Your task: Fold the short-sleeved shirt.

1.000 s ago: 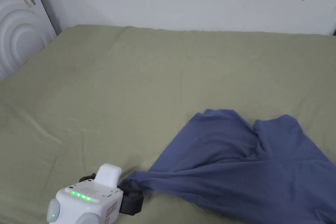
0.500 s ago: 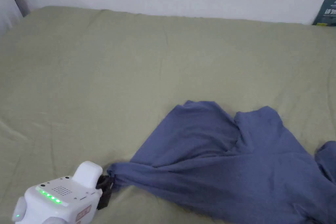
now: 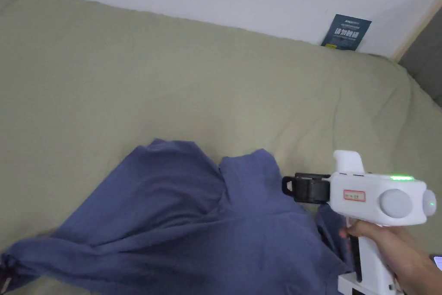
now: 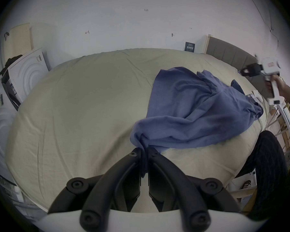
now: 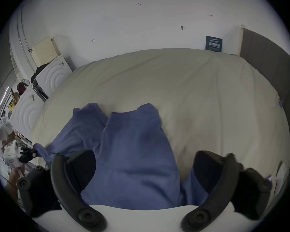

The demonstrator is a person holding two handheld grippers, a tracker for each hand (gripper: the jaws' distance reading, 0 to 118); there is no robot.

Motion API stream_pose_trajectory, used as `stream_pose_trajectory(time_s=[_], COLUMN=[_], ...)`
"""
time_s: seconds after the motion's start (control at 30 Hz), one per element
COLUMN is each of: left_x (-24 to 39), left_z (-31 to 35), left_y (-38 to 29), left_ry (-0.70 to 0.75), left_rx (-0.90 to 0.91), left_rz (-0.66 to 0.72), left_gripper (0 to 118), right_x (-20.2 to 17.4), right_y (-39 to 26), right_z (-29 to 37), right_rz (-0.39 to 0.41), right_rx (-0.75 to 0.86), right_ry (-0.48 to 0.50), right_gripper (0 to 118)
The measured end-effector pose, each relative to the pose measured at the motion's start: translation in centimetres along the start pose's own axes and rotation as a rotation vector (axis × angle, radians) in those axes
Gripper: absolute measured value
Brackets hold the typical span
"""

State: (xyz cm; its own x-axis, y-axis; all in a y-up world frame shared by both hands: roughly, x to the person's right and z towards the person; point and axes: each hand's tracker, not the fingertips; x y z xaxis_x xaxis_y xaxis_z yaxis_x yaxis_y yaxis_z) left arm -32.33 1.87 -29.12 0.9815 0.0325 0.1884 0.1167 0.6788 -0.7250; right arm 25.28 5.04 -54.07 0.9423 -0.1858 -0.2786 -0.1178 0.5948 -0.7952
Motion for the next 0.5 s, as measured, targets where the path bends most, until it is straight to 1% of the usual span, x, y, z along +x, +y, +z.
stream_pose_trajectory(time_s=[0.03, 0.07, 0.17, 0.23, 0.27, 0.3, 0.33, 0.4, 0.43, 0.47, 0.5], left_x=[0.1, 0.1, 0.3, 0.5, 0.7, 0.9, 1.0, 0.7, 0.9, 1.0, 0.8], left_z=[0.0, -0.1, 0.1, -0.1, -0.2, -0.3, -0.5, -0.7, -0.8, -0.9, -1.0], left_y=[0.0, -0.1, 0.0, -0.1, -0.1, -0.1, -0.1, -0.3, -0.2, -0.2, -0.1], left_ry=[0.002, 0.004, 0.005, 0.005, 0.007, 0.008, 0.009, 0.006, 0.006, 0.005, 0.005], left_rx=[-0.001, -0.002, -0.010, -0.014, -0.019, -0.022, -0.023, -0.027, -0.027, -0.026, -0.024], left_rz=[0.000, 0.003, 0.012, 0.017, 0.018, 0.018, 0.018, 0.023, 0.025, 0.027, 0.028], left_gripper=[7, 7, 7, 7, 7, 7, 7, 7, 7, 7, 7], right_x=[0.6, 1.1, 2.1, 3.0, 2.3, 2.5, 2.6, 2.5, 2.3, 2.2, 2.0], right_y=[0.6, 1.2, 0.3, -0.4, -1.1, -1.6, -2.0, -3.5, -4.0, -4.6, -5.0], right_z=[-1.1, -2.2, -3.9, -5.2, -5.0, -5.3, -5.6, -6.5, -6.7, -7.0, -6.8], right_rz=[0.016, 0.031, 0.062, 0.074, 0.076, 0.081, 0.088, 0.097, 0.111, 0.134, 0.136], right_rx=[-0.021, -0.049, -0.121, -0.158, -0.159, -0.154, -0.153, -0.155, -0.165, -0.193, -0.170], right_ry=[-0.018, -0.067, -0.105, -0.179, -0.234, -0.249, -0.250, -0.257, -0.252, -0.235, -0.231], right_gripper=[117, 117, 117, 117, 115, 113, 107, 103, 103, 99, 96])
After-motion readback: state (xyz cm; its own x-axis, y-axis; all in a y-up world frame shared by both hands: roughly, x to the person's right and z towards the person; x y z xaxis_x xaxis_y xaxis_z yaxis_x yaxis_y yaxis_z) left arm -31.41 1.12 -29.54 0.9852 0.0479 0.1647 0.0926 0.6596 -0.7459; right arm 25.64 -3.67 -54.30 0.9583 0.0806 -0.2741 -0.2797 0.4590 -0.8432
